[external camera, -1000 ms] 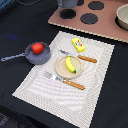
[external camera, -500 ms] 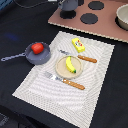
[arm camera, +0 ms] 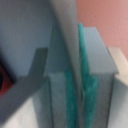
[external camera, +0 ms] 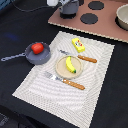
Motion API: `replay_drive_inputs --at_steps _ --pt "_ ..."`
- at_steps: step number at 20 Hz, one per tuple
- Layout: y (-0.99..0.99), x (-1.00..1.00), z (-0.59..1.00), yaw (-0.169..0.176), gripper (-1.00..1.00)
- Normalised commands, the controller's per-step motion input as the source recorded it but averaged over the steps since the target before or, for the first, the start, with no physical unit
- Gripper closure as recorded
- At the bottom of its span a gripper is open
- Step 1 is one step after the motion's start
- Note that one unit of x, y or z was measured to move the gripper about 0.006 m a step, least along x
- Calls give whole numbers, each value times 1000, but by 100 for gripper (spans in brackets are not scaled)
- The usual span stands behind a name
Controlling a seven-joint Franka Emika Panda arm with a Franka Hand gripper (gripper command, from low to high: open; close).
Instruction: Interact with the objects in diverse but meaningful ways.
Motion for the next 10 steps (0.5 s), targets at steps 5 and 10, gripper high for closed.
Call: replay_drive_inputs --at_steps 5,10 --pt "10 -339 -157 3 100" --pt "189 -546 -105 47 100"
